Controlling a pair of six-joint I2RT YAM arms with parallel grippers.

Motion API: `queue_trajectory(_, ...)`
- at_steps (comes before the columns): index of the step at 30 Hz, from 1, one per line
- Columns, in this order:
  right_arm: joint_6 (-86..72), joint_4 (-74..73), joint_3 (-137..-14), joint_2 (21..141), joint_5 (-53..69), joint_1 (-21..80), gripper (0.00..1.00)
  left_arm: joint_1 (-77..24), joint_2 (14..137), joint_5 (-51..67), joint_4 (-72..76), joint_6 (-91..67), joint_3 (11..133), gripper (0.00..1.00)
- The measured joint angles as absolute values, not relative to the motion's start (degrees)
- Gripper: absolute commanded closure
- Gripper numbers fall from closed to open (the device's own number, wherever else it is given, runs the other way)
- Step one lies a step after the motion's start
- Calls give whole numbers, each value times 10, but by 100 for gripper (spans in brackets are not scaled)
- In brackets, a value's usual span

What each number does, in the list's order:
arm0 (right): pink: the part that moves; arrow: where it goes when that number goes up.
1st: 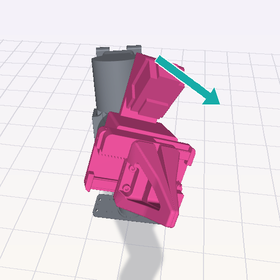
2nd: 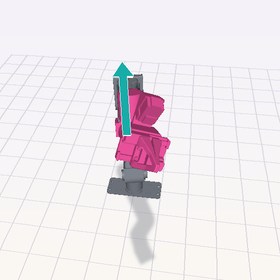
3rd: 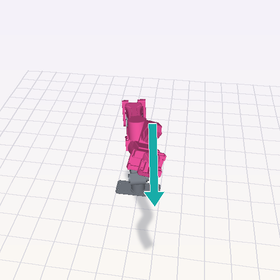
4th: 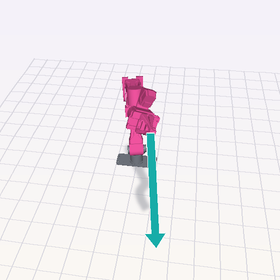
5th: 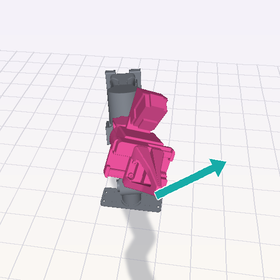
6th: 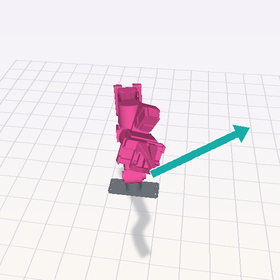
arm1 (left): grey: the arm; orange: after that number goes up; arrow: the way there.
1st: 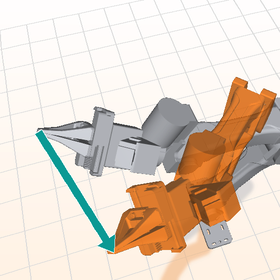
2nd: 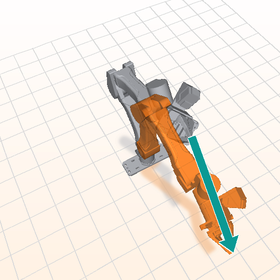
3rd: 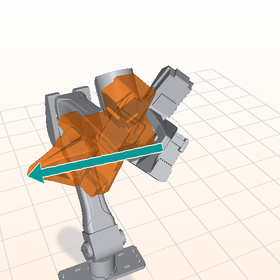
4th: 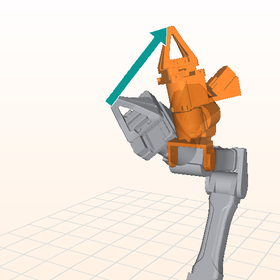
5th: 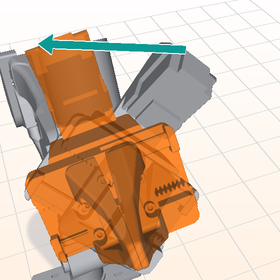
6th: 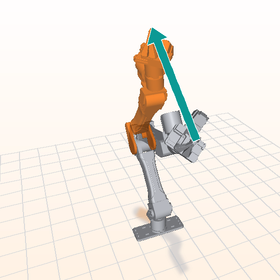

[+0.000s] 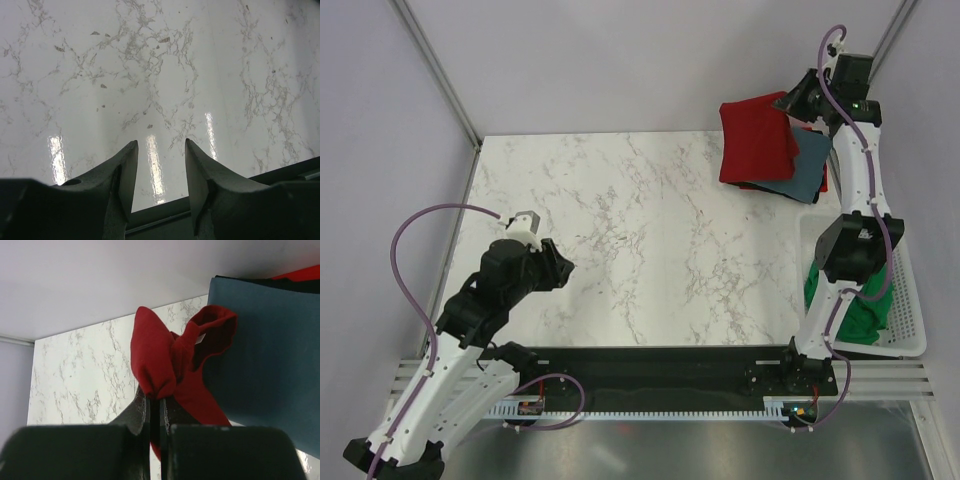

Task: Fold and stack the t-shirts
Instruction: Neatly place the folded tshirt to the corner

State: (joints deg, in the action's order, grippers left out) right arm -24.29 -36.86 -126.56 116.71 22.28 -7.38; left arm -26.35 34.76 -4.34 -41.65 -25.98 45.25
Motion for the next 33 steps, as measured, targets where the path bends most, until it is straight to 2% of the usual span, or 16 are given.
queue_trajectory(10,-269,-356,-1341,1227,248,-126,100,-262,353,-43,-416,-260,449,51)
queue_trajectory(23,-295,-336,-1349,1319,272,-180,100,-261,364,-43,-416,-260,449,51)
queue_trajectory(24,-299,-335,-1352,1327,273,-185,97,-261,365,-42,-416,-260,449,52)
queue_trajectory(25,-303,-335,-1356,1334,274,-189,85,-261,365,-42,-416,-260,449,52)
queue_trajectory(26,-309,-334,-1366,1349,275,-196,67,-261,366,-42,-416,-260,449,52)
queue_trajectory(27,-317,-333,-1374,1359,276,-203,38,-261,367,-42,-416,-260,449,52)
queue_trajectory(28,-326,-334,-1388,1374,277,-210,28,-261,368,-42,-416,-260,449,52)
queue_trajectory(31,-351,-320,-1450,1433,288,-234,6,-261,368,-42,-416,-260,449,52)
queue_trajectory(33,-368,-304,-1461,1458,295,-247,2,-261,368,-42,-416,-260,449,52)
